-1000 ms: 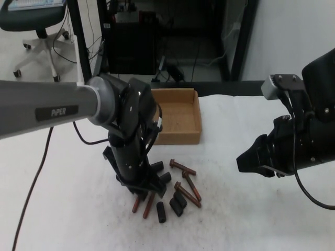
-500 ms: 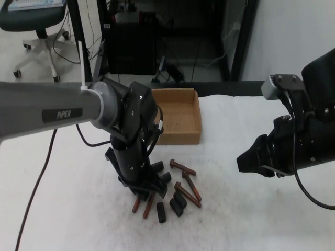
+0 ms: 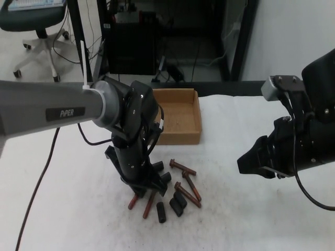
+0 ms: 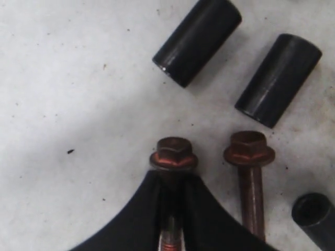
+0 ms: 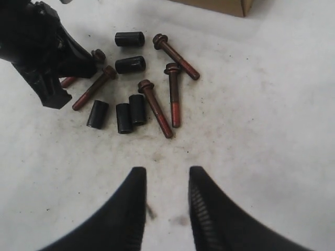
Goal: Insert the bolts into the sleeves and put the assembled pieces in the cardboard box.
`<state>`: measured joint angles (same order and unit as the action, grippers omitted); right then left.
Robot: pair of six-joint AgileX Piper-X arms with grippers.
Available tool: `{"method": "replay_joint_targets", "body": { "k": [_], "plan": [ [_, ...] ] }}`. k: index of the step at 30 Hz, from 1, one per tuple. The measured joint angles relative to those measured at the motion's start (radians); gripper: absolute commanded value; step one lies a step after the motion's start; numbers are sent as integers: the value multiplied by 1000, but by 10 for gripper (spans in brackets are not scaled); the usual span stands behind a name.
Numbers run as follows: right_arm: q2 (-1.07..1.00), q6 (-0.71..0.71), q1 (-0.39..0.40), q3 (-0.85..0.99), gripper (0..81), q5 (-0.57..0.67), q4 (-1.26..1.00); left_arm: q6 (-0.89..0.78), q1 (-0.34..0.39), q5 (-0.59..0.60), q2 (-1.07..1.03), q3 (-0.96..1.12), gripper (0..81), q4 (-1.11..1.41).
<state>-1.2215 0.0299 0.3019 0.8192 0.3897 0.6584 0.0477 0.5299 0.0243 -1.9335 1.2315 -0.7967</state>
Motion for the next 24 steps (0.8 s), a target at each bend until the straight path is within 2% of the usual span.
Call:
{"method": "replay_joint_targets", "body": {
  "k": [6,11,19,21,24],
  "plan": [
    [0,0,0,0,272,0,36,-18,-9,-7,31,-6,4,1],
    [0,0,7,0,272,59,46,-18,-29,-59,164,-15,4,11],
    [0,10,112,0,272,113,2,-138,-125,-103,509,-15,4,95],
    [0,27,133,0,272,107,-26,-170,-148,-93,561,-17,4,116],
    [-14,100,188,3,272,103,-117,-258,-224,-9,716,-87,4,208]
  ]
}}
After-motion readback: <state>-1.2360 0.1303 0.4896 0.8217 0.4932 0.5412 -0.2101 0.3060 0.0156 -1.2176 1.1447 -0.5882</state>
